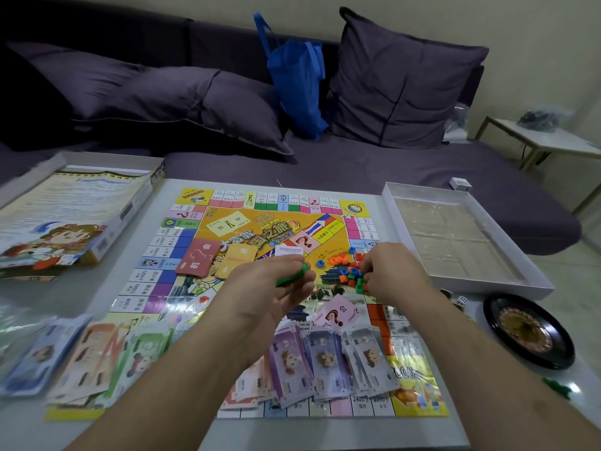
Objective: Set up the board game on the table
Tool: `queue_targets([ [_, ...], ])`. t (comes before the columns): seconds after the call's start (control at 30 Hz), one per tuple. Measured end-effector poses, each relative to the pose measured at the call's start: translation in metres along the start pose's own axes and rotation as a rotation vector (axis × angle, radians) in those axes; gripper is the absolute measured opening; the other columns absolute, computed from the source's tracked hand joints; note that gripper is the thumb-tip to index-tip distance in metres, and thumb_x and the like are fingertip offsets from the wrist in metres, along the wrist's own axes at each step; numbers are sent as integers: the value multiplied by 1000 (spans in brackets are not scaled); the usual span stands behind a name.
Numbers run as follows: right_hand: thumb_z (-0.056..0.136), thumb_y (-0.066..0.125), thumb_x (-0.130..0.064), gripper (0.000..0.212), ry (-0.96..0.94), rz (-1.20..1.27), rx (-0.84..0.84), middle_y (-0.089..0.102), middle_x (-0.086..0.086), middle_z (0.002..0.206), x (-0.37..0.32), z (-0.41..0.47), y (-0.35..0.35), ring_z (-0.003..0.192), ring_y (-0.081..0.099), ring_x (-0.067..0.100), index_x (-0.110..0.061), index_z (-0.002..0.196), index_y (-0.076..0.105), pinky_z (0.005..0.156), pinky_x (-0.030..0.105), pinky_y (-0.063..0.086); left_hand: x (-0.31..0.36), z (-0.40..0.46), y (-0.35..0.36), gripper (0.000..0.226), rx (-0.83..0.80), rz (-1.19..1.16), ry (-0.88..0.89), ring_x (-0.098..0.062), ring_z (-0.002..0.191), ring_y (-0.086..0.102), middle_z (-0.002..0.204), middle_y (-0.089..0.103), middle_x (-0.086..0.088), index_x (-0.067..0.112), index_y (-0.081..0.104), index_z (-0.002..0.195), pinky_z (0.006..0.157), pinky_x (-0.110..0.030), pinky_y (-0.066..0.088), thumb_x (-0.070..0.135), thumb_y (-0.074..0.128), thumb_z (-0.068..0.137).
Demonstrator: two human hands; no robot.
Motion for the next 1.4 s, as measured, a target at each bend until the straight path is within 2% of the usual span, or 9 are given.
queue_targets([
  [0.13,91,73,-12,9,11,-11,17,70,1,93,-1,-4,-1,78,66,16,-20,89,77,72,37,63,2,-1,0,14,-22,-16,15,-26,78,76,90,76,-22,-10,71,107,67,-27,64,-6,64,96],
  [0.23,96,71,-17,8,-9,83,162,68,0,101,0,-7,-23,81,65,14,-22,93,76,76,38,62,6,-3,-1,17,-30,-9,43,-28,84,77,97,77,-25,-9,72,108,71,-28,64,-11,64,93],
  [0.37,99,70,-18,10,-159,574,236,66,-12,99,-22,-33,-57,90,63,3,-26,95,73,74,18,49,9,-4,1,19,-43,2,67,-27,83,77,97,76,-25,-9,72,109,75,-29,65,-10,66,91],
  [0.47,97,73,-15,13,-331,808,228,70,-13,95,-53,-62,-70,91,68,7,-28,95,73,78,26,57,8,-6,5,17,-61,2,71,-28,85,77,97,77,-25,-10,72,108,74,-29,65,-8,68,91],
  [0.63,96,73,-9,17,-469,864,288,66,-11,98,-81,-83,-74,91,69,11,-26,97,73,80,33,59,7,-10,9,21,-102,-41,78,-27,86,76,99,76,-26,-11,73,110,80,-32,65,-8,66,91],
  [0.87,93,78,-9,13,-464,926,316,68,-10,98,-82,-87,-75,90,71,13,-21,98,75,79,36,61,11,-10,6,31,-112,-91,88,-26,86,76,100,76,-25,-10,73,113,76,-30,65,-3,71,82],
  [1.07,91,80,-7,15,-410,1023,260,73,-6,94,-82,-86,-68,89,73,17,-21,97,75,77,38,63,11,-9,3,24,-93,-76,86,-27,88,77,103,76,-25,-9,74,111,73,-28,64,-6,69,88],
  [1.3,85,83,1,15,-328,1278,171,78,4,83,-81,-82,-62,80,76,22,-13,90,79,74,30,60,10,-7,2,22,-56,-117,102,-26,84,78,100,77,-25,-8,75,107,74,-29,65,-5,70,86],
  [1.4,84,84,-1,14,-297,1292,188,78,4,84,-82,-83,-59,80,75,20,-13,89,79,73,27,58,9,-6,-1,23,-35,-121,111,-27,87,78,102,78,-24,-6,77,105,76,-29,65,-5,73,83],
])
Point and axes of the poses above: each hand's wrist, its own z-axis towards the middle knuckle, its own y-axis out of the palm, x = y × z, the point moved 8 cm from there along z, towards the middle knuckle
